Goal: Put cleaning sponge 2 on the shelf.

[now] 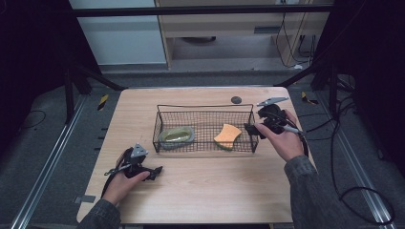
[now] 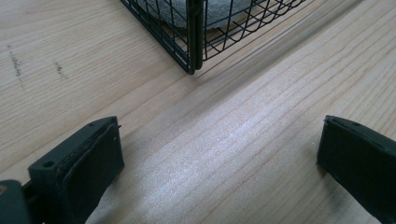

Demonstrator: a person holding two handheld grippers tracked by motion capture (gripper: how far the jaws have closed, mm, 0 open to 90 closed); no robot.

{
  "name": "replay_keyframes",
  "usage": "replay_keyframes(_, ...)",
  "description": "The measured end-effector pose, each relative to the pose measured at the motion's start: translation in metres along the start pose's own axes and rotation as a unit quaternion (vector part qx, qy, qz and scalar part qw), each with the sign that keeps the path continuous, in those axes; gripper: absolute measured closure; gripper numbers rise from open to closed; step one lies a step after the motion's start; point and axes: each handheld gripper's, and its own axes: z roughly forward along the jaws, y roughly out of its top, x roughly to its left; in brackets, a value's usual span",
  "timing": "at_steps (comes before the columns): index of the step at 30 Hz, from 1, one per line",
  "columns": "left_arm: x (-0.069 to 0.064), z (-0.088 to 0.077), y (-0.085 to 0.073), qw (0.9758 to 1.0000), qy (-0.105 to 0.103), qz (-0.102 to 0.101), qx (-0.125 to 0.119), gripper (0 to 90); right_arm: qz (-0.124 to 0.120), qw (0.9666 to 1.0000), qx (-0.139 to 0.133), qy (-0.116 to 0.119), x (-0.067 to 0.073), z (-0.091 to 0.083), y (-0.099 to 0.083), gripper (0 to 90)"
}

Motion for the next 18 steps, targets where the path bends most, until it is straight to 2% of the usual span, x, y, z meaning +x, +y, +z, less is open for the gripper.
replay_keyframes(10, 0.000, 0.000, 0.000, 1.0000, 0.000, 0.000, 0.000, 0.0, 0.048, 0.9985, -0.009, -0.025, -0.027, -0.017, -0.045, 11.6)
replay_keyframes(18, 0.000, 0.000, 0.000, 1.0000, 0.000, 0.000, 0.000, 0.0, 0.076, 0.9960, 0.005, -0.047, -0.045, -0.007, -0.087, 18.8)
